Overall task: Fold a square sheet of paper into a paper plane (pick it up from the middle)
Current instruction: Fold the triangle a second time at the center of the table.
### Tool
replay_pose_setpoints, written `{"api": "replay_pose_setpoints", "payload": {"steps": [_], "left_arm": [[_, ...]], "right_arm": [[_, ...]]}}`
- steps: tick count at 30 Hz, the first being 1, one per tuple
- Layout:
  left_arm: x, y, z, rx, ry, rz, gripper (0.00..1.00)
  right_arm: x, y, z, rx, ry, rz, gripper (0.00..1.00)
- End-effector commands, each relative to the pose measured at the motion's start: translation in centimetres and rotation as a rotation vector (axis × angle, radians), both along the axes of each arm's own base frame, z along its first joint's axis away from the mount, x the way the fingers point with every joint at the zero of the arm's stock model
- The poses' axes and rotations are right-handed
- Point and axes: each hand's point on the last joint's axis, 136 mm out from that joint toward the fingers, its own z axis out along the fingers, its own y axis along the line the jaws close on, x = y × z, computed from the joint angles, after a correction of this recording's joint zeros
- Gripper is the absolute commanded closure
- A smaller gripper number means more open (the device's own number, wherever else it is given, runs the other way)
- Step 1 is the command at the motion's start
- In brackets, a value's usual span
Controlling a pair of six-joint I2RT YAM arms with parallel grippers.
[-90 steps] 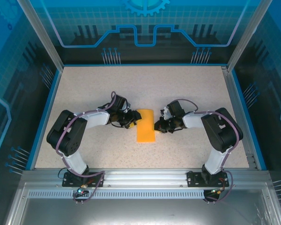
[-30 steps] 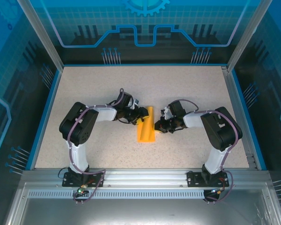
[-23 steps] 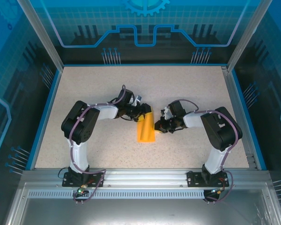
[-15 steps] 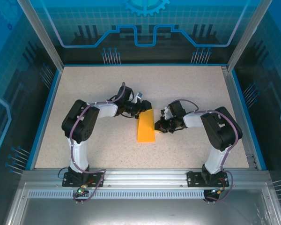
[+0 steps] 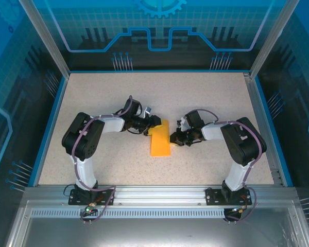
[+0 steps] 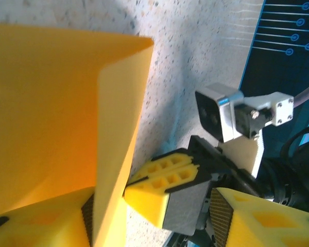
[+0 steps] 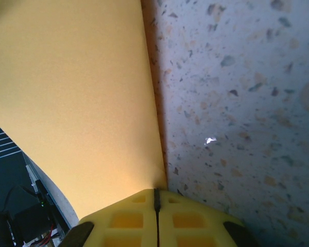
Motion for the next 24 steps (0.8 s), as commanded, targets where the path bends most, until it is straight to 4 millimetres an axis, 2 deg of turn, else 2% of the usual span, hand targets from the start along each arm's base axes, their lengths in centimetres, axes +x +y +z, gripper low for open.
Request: {"api": "replay_pose_setpoints", "payload": {"steps": [1, 7, 12, 16, 20, 24], "left_arm": [[-2.3, 0.2, 0.0, 0.044, 0.02, -0.032, 0.47], [-4.0, 1.3, -0.6, 0.112, 0.022, -0.033, 0.63], [-4.1, 1.5, -0.5, 0.121, 0.018, -0.028, 0.88], [-3.7, 1.3, 0.0, 0.113, 0.026, -0.013, 0.9], [-3.3, 1.5, 0.2, 0.137, 0.036, -0.005, 0.92], [-3.3, 1.5, 0.4, 0.159, 0.057, -0.011, 0.93]], "right_arm": [[-2.4, -2.4, -4.3, -0.15, 0.108, -0.036, 0.93], [-2.2, -2.0, -3.8, -0.131, 0.098, -0.033, 0.92], [-1.6, -1.4, -2.3, -0.093, 0.056, -0.029, 0.91], [-0.7, -1.1, 0.7, -0.059, -0.036, -0.034, 0.86], [-0.5, -1.4, 4.2, -0.078, -0.173, -0.027, 0.72], [-1.5, -1.7, 6.3, -0.204, -0.336, 0.048, 0.56]]}}
